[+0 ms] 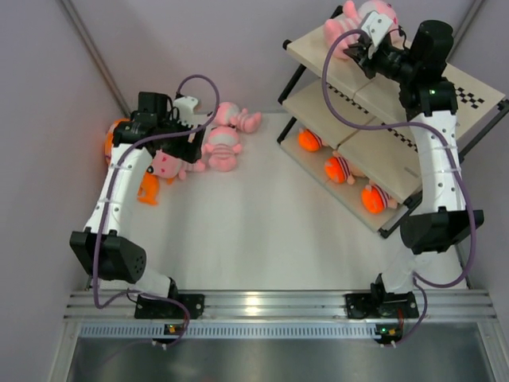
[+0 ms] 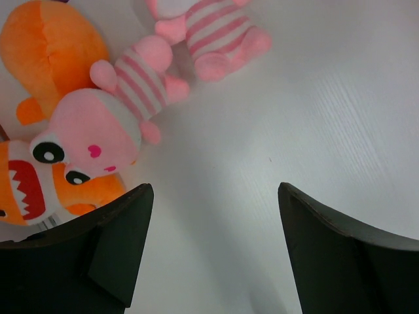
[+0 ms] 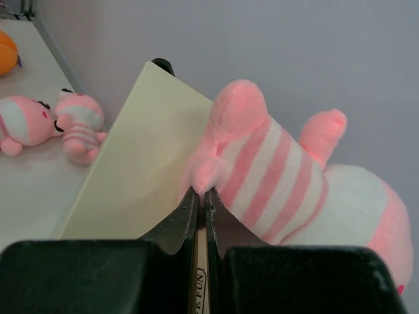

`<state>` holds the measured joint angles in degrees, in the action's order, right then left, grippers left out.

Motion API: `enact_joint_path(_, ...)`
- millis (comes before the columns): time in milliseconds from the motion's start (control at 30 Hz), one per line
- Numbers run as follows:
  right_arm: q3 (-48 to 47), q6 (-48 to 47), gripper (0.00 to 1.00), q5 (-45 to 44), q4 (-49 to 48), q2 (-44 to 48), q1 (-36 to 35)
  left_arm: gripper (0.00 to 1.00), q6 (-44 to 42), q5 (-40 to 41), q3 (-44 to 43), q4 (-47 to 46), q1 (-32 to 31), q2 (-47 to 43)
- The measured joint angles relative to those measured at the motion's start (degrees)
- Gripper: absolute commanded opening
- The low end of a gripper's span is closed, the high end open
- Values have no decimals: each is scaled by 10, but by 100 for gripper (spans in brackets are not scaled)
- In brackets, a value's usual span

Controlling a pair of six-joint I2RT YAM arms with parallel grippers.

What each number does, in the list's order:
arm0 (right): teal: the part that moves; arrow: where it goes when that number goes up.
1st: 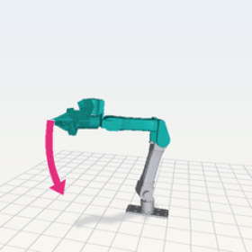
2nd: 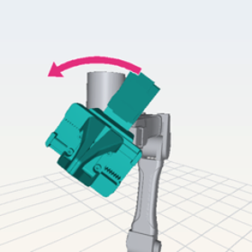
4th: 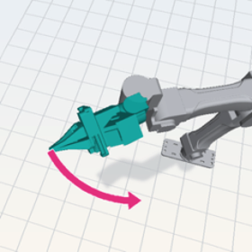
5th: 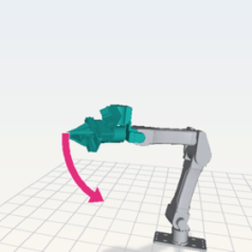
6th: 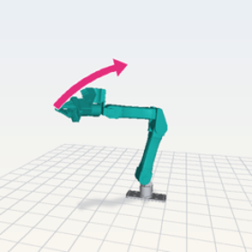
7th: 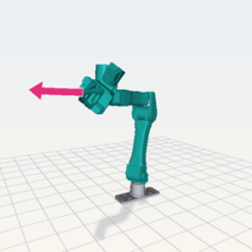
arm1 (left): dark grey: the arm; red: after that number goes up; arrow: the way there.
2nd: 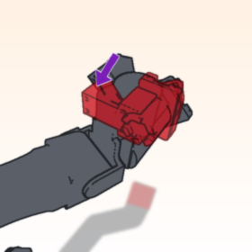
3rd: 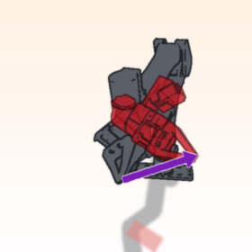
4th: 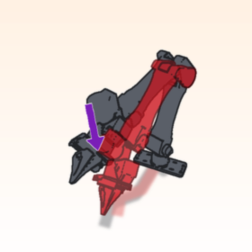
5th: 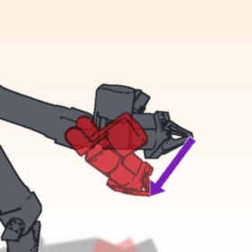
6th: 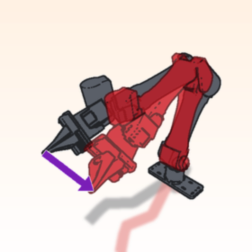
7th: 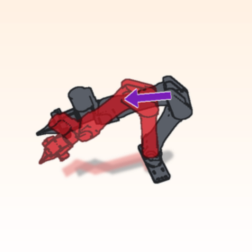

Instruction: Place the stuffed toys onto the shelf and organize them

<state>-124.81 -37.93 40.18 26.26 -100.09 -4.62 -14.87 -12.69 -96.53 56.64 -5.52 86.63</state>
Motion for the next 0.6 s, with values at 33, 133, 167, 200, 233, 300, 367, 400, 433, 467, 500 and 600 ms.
enact_joint_path(33,0,0,0,5,2,0,0,81,-7,7,0,-4,-10,9)
enact_joint_path(133,7,0,0,12,5,5,0,77,-33,38,-2,-21,-41,43)
enact_joint_path(167,11,1,5,12,5,9,0,76,-39,47,-6,-25,-49,59)
enact_joint_path(200,17,2,11,11,5,14,0,74,-45,54,-14,-29,-56,77)
enact_joint_path(233,23,3,17,10,5,19,0,72,-47,59,-25,-29,-60,97)
enact_joint_path(300,36,6,29,9,4,30,0,72,-54,65,-51,-40,-67,141)
enact_joint_path(367,48,6,36,10,5,43,1,73,-64,72,-68,-56,-67,180)
enact_joint_path(400,50,7,39,12,6,49,1,74,-67,78,-79,-64,-67,201)
enact_joint_path(433,52,8,43,14,7,55,2,75,-68,81,-88,-70,-66,218)
enact_joint_path(467,52,10,50,15,7,59,2,75,-69,88,-113,-70,-66,247)
enact_joint_path(500,52,13,54,16,7,64,2,75,-69,94,-136,-74,-66,271)
enact_joint_path(600,58,16,64,19,3,81,2,79,-67,102,-219,-91,-66,348)
